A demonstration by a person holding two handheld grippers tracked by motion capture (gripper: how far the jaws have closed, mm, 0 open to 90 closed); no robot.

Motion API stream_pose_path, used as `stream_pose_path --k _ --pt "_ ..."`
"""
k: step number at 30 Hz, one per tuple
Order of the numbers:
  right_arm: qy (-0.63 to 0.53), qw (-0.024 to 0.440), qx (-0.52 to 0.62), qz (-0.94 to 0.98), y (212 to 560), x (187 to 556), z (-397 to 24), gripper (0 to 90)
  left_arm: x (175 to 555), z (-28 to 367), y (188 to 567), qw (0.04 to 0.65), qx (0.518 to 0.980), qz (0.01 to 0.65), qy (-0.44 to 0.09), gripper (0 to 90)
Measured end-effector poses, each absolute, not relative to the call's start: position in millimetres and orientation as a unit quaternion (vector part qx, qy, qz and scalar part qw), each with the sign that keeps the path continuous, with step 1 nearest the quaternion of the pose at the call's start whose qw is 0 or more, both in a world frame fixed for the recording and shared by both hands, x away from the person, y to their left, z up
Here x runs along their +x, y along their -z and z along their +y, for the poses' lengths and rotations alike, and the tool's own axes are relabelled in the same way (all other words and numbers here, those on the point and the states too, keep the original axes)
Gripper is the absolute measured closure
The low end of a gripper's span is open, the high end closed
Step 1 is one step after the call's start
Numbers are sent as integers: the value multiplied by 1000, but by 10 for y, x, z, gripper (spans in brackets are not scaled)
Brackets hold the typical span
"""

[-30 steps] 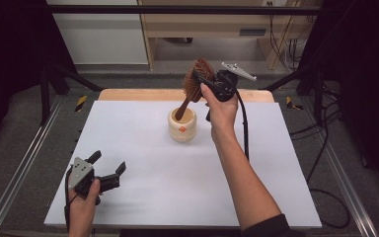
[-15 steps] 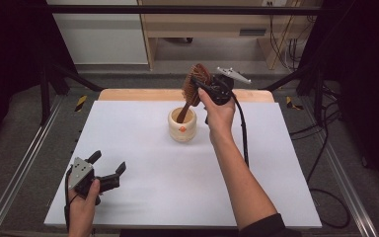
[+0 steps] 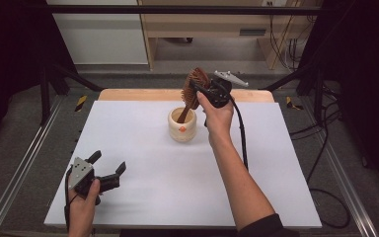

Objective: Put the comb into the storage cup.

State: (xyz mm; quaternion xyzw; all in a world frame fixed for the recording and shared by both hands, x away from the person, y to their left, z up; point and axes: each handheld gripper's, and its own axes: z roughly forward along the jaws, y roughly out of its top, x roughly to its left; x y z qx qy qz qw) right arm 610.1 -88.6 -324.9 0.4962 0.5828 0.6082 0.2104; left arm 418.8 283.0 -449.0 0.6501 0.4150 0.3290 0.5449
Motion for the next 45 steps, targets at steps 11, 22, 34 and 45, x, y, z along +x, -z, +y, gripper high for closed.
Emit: stream_pose_path --k 11,22,34,45 --pt "-604 207 498 587 3322 6109 -859 507 4189 2831 4491 545 650 415 -329 20" --pt "-599 205 499 592 3386 6120 -830 505 4190 2832 4491 546 650 415 -328 20" --pt "-596 201 502 594 3450 6127 -811 505 4191 2830 4492 546 651 414 -327 20" --pt "-595 200 503 594 3479 6132 -804 504 4192 2829 4493 545 652 414 -326 20"
